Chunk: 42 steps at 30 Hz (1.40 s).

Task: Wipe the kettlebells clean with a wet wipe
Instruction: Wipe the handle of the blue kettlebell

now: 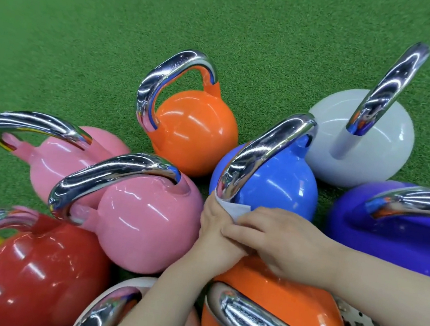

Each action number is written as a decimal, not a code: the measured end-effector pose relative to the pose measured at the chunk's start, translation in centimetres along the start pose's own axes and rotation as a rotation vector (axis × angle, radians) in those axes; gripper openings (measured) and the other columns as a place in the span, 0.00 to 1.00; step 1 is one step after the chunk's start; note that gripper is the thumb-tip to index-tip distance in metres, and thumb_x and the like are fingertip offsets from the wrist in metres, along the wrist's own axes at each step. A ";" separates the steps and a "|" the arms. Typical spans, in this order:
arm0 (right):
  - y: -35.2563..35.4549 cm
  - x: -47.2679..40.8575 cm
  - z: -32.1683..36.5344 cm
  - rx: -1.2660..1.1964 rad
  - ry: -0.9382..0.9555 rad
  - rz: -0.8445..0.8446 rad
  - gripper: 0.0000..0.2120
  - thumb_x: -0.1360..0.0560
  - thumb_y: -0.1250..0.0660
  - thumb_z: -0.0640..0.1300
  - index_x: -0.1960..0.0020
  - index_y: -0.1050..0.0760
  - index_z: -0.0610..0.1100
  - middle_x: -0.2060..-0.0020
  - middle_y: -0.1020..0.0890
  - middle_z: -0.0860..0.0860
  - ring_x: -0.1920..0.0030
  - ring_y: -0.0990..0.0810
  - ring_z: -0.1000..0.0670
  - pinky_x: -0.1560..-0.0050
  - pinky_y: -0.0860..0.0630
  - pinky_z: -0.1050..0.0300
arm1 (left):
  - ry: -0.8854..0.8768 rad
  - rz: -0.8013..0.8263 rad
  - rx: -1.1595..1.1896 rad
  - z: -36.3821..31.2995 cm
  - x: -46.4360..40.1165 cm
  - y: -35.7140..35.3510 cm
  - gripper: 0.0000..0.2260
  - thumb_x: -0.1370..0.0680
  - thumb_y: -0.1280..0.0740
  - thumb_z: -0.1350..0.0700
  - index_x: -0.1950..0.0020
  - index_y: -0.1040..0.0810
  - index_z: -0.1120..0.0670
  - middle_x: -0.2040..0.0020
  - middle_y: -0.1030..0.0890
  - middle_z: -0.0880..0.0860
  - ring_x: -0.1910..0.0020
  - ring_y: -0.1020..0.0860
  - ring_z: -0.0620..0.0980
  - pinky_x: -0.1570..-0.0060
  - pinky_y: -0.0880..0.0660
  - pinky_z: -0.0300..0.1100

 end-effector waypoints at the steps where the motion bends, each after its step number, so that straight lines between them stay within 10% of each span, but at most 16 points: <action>1: 0.0 -0.1 -0.1 -0.004 -0.040 -0.012 0.22 0.33 0.46 0.42 0.40 0.33 0.48 0.57 0.20 0.50 0.62 0.22 0.47 0.64 0.24 0.60 | -0.045 0.048 0.039 -0.3 0.2 0.0 0.44 0.43 0.35 0.38 0.32 0.38 0.59 0.37 0.29 0.57 0.35 0.30 0.52 0.35 0.33 0.48; 6: -1.0 -0.3 -2.0 0.107 -0.244 -0.007 0.24 0.35 0.47 0.42 0.45 0.22 0.39 0.47 0.19 0.45 0.51 0.19 0.43 0.53 0.20 0.49 | -0.009 0.279 0.263 -0.9 2.7 0.3 0.49 0.29 0.29 0.57 0.25 0.67 0.55 0.29 0.37 0.48 0.35 0.34 0.40 0.40 0.36 0.30; 14: -1.5 -0.7 -3.1 0.364 -0.409 0.046 0.25 0.33 0.46 0.50 0.41 0.22 0.46 0.38 0.23 0.45 0.37 0.25 0.38 0.40 0.31 0.37 | -0.063 0.153 0.615 0.5 1.7 0.3 0.41 0.37 0.43 0.65 0.24 0.48 0.47 0.44 0.24 0.32 0.53 0.25 0.29 0.53 0.29 0.25; 21: -0.7 -2.8 -5.4 0.226 -0.429 0.217 0.28 0.33 0.47 0.60 0.35 0.29 0.57 0.29 0.38 0.45 0.27 0.46 0.39 0.27 0.57 0.41 | -0.031 0.042 0.807 0.8 0.7 0.7 0.24 0.25 0.44 0.75 0.33 0.30 0.57 0.38 0.22 0.52 0.37 0.25 0.46 0.35 0.31 0.41; 32: -1.7 -0.7 -3.9 0.206 -0.439 0.025 0.20 0.36 0.45 0.56 0.52 0.19 0.53 0.35 0.26 0.42 0.36 0.28 0.35 0.38 0.38 0.34 | -0.131 -0.081 0.729 -0.1 -0.2 2.8 0.19 0.32 0.31 0.72 0.56 0.17 0.48 0.55 0.15 0.50 0.51 0.19 0.47 0.50 0.23 0.40; 42: -0.3 -3.1 -5.1 0.133 -0.423 0.145 0.33 0.34 0.52 0.72 0.36 0.28 0.58 0.29 0.37 0.50 0.26 0.49 0.43 0.28 0.60 0.41 | 0.000 -0.172 0.871 0.7 0.1 1.6 0.17 0.30 0.32 0.73 0.48 0.19 0.55 0.53 0.16 0.50 0.51 0.19 0.43 0.54 0.23 0.33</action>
Point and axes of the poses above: each hand's wrist, its own x-axis away from the middle knuckle, its own y-axis out of the back of the hand, z = x × y, the point moved 4 cm from there along -x, towards the middle knuckle
